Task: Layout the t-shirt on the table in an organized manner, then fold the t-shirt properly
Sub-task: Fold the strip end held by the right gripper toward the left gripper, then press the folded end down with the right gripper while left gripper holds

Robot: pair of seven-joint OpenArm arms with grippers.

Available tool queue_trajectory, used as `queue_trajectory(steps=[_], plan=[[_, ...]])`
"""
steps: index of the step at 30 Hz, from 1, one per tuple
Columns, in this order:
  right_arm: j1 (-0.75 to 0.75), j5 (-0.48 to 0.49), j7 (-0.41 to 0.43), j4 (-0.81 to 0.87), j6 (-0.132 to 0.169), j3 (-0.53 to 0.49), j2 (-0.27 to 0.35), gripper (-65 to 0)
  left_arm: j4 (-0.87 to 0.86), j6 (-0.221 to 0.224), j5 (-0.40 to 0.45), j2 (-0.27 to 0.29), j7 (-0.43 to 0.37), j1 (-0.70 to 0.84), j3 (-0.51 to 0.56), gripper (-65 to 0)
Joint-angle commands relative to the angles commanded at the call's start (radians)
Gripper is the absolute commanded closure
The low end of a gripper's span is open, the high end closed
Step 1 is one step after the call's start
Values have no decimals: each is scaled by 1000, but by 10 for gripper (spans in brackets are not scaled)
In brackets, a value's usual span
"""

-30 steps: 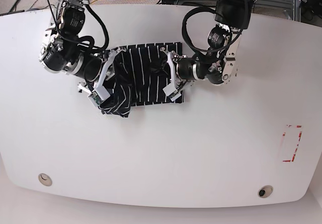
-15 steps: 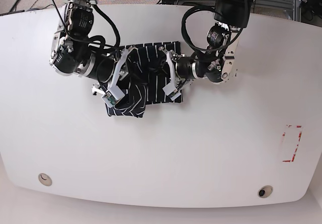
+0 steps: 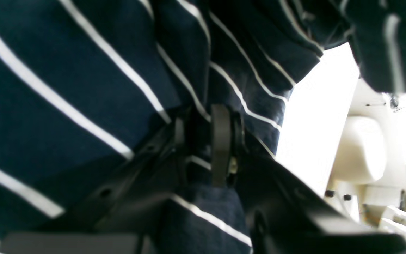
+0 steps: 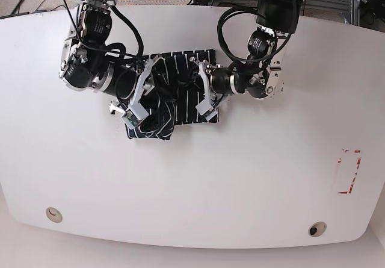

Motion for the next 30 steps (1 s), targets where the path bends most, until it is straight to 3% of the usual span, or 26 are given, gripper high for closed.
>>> queue_trajectory(steps=[4, 6, 13, 19, 23, 30], plan=[[0, 3, 0, 0, 0, -3, -5, -568, 0, 0, 3, 0, 0, 0, 0, -88], [0, 6, 0, 0, 0, -28, -5, -650, 0, 0, 2, 0, 0, 0, 0, -88], [3, 9, 3, 3, 0, -135, -5, -650, 3, 0, -2, 0, 0, -2, 0, -88], [3, 9, 3, 5, 0, -78, 3, -650, 127, -2, -2, -5, 8, 6, -3, -88], [3, 9, 3, 5, 0, -40, 34, -650, 222, -2, -2, -20, 54, 8, -12, -88], [3, 9, 3, 5, 0, -31, 84, -650, 371, -2, -75, -64, 106, 29, -133, -88]])
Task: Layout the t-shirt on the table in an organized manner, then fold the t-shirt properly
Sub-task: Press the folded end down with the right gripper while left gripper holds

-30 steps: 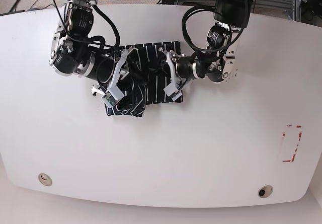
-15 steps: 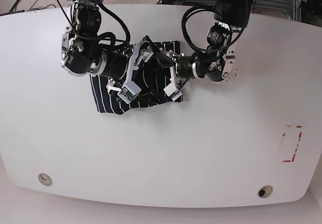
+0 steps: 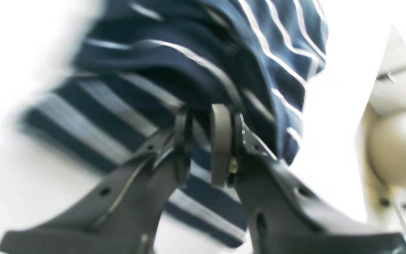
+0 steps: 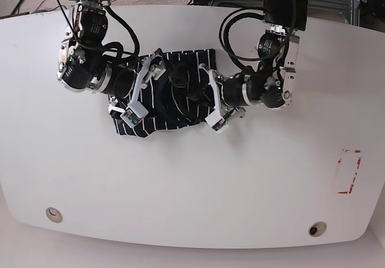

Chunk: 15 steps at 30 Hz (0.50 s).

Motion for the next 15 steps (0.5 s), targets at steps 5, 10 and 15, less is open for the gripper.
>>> queue_trajectory(steps=[5, 10, 15], plan=[[-5, -9, 0, -2, 0, 0, 5, -650, -17, 0, -60, -51, -6, 15, -92, -88], [-5, -12, 5, -5, 0, -2, 5, -650, -95, 0, -68, -66, -23, 31, -95, -88], [-3, -106, 61, -18, 0, -9, -2, -650, -150, 0, -68, -60, -92, 57, -77, -89]])
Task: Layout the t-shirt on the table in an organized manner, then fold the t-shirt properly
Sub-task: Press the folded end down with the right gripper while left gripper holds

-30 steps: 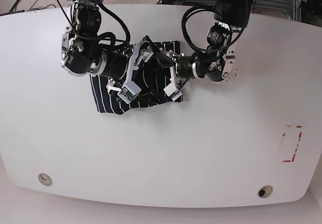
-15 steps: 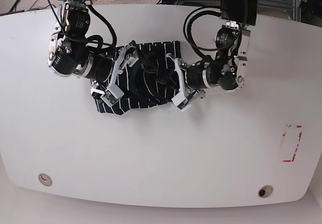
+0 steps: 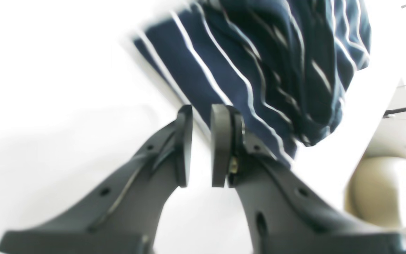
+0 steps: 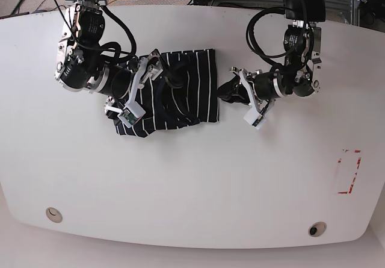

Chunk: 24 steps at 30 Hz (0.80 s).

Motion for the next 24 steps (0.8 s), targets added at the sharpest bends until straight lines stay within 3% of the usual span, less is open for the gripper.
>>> queue_trajectory(steps=[9, 16, 24], plan=[[2, -261, 150, 2, 0, -149, 6, -650, -87, 0, 2, 20, -115, 2, 160, -89], [-8, -489, 261, 0, 0, -261, -2, -650, -138, 0, 2, 28, -141, 2, 190, -89], [-63, -680, 400, 0, 0, -265, 0, -650, -143, 0, 0, 23, -150, 2, 195, -89]])
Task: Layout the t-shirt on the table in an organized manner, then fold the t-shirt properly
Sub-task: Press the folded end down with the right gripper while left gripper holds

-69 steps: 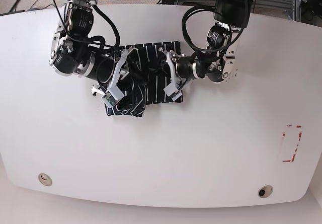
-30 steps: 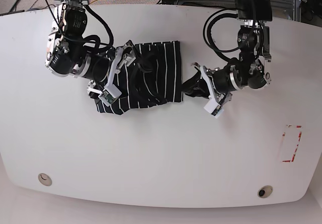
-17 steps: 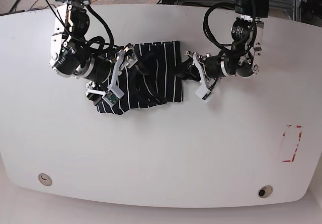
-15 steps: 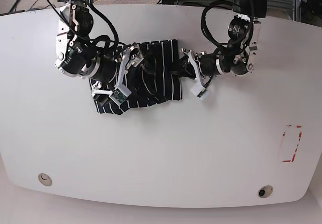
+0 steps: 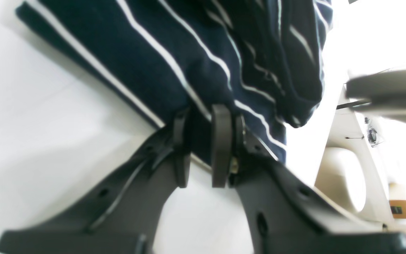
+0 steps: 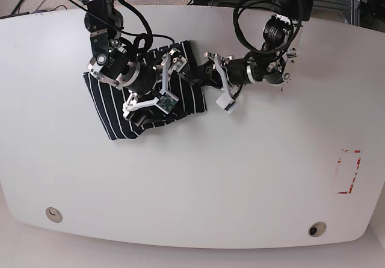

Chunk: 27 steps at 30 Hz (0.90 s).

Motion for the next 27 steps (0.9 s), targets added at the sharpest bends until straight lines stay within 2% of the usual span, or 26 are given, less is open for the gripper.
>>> queue_trajectory(steps=[8, 18, 27], plan=[[-31, -155, 75, -26, 0, 2, 0, -650, 26, 0, -12, -3, 20, 2, -3, -89], [-35, -160, 92, -32, 0, 68, -2, -650, 192, 2, -135, -17, 100, 0, 0, -89], [-28, -160, 92, -32, 0, 118, -2, -650, 92, 0, -118, -11, 95, -3, 3, -89]])
